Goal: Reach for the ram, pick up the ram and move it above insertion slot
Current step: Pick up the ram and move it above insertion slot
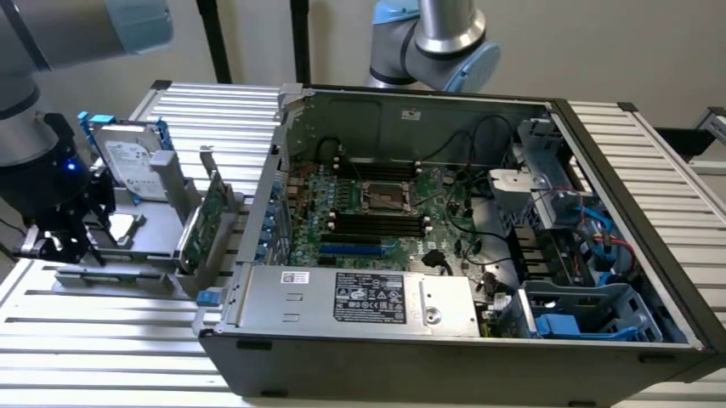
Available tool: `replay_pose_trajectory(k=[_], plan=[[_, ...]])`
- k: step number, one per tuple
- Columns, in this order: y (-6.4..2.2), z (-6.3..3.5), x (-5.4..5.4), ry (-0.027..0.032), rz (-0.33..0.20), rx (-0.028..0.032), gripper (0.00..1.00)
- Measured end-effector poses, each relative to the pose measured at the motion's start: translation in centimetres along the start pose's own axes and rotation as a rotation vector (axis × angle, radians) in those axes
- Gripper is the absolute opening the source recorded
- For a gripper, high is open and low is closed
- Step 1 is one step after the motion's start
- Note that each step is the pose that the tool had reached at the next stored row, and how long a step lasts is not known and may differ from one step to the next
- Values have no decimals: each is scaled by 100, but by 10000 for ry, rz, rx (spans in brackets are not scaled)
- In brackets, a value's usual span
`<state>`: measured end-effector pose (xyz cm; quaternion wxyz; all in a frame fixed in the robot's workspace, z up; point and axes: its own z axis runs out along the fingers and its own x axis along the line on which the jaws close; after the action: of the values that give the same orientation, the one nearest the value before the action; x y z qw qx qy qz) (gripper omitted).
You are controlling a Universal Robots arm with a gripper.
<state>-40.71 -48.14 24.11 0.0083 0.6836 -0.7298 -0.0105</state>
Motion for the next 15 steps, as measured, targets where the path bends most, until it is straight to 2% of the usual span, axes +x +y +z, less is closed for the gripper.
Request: replay_pose_trajectory(k=[9,15], plan=[[-6,162,25,-3,-3,-1,36],[-10,270,48,-35,-2,-1,36]])
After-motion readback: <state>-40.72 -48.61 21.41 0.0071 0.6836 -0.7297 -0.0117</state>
